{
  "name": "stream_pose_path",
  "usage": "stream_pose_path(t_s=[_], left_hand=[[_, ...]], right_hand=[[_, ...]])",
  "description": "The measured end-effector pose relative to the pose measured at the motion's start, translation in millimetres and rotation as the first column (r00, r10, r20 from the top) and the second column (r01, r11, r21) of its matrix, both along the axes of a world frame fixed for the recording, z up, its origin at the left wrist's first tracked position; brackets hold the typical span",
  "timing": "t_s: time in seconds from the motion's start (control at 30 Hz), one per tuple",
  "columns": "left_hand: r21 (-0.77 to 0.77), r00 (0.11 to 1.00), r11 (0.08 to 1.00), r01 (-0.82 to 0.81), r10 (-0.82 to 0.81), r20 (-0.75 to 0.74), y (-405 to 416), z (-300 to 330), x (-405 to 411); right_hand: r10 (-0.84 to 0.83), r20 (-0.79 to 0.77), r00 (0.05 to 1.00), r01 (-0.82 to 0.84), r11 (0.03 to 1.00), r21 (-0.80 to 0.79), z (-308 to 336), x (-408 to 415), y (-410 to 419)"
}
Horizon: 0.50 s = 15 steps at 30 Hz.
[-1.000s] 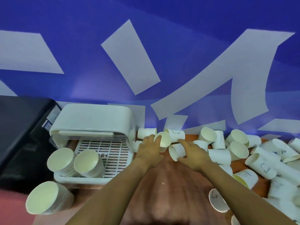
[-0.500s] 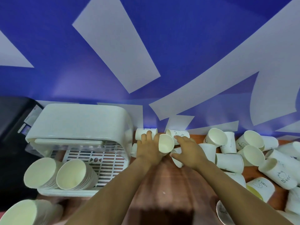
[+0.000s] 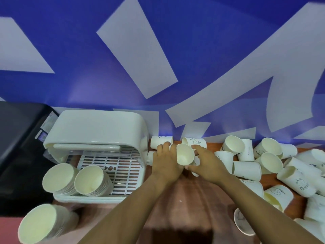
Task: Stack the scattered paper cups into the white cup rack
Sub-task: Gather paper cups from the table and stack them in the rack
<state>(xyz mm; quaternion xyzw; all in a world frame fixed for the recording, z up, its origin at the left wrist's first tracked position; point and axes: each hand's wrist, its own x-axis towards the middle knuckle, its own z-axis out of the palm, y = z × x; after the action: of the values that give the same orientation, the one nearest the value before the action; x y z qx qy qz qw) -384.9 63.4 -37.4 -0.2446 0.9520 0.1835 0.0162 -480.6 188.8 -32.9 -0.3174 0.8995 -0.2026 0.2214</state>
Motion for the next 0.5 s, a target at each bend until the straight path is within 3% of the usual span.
stream_pose_path(t_s=[0.23,0.5], left_hand=[[0.337,0.994,0.941,-0.038,0.07,-0.085,16.6,27.4,47.8],[0.363,0.982,0.932,0.02,0.05,-0.183,2.2,56.0,125.0]], right_hand=[[0.031,0.029,0.999,-0.03,0.999,-0.014,37.1,40.6,17.7],[0.095,0.062,0.994,-0.086,0.987,-0.135,72.9,109.7,10.9]])
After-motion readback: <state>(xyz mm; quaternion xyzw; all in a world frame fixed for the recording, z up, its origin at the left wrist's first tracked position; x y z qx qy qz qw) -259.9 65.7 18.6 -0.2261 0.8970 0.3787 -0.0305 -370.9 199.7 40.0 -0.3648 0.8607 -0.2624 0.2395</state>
